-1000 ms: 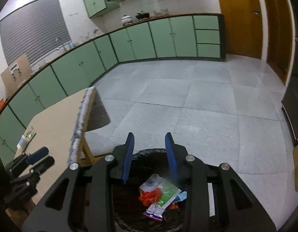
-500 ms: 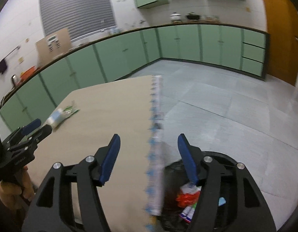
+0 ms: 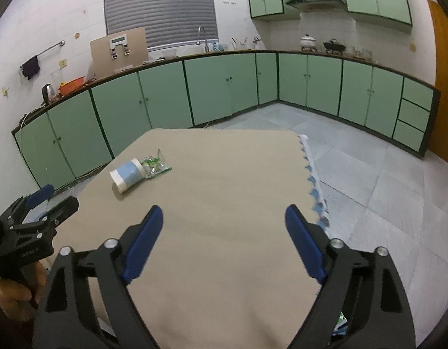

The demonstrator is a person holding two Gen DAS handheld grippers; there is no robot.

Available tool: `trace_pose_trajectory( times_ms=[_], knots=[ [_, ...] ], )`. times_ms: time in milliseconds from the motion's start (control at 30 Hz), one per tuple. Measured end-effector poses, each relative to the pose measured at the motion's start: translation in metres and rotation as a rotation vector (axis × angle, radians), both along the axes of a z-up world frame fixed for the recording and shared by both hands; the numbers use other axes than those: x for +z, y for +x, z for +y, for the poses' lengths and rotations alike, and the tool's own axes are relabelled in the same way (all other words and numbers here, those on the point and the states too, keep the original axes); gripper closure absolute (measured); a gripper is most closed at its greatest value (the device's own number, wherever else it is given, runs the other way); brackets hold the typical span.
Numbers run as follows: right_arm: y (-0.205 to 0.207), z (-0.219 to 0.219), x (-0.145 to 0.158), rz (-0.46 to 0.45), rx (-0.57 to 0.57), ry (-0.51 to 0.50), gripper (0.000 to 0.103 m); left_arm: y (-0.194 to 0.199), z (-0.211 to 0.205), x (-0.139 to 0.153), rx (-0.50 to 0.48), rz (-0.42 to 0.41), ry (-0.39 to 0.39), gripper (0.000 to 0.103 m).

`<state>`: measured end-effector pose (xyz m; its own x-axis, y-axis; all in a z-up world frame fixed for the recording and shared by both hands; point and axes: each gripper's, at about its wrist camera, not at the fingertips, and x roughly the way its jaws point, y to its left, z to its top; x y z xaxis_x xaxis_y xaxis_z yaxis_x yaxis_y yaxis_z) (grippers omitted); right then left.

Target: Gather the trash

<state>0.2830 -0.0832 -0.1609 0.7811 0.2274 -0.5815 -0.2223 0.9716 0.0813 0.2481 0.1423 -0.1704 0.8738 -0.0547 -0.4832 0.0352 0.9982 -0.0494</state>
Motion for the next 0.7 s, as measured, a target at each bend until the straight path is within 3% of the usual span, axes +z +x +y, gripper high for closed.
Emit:
trace_pose_trajectory(
  times_ms=[300,700],
  knots=[
    [0.028,0.04,-0.016,0.017,0.009,0.013,0.015,0.011,0.042,-0.011,0.07,0.001,-0.006,0.006],
    [0.071,0.07,-0.045,0.05,0.01,0.021,0.015,0.055,0.052,-0.042,0.079,0.042,-0.042,0.007]
  ],
)
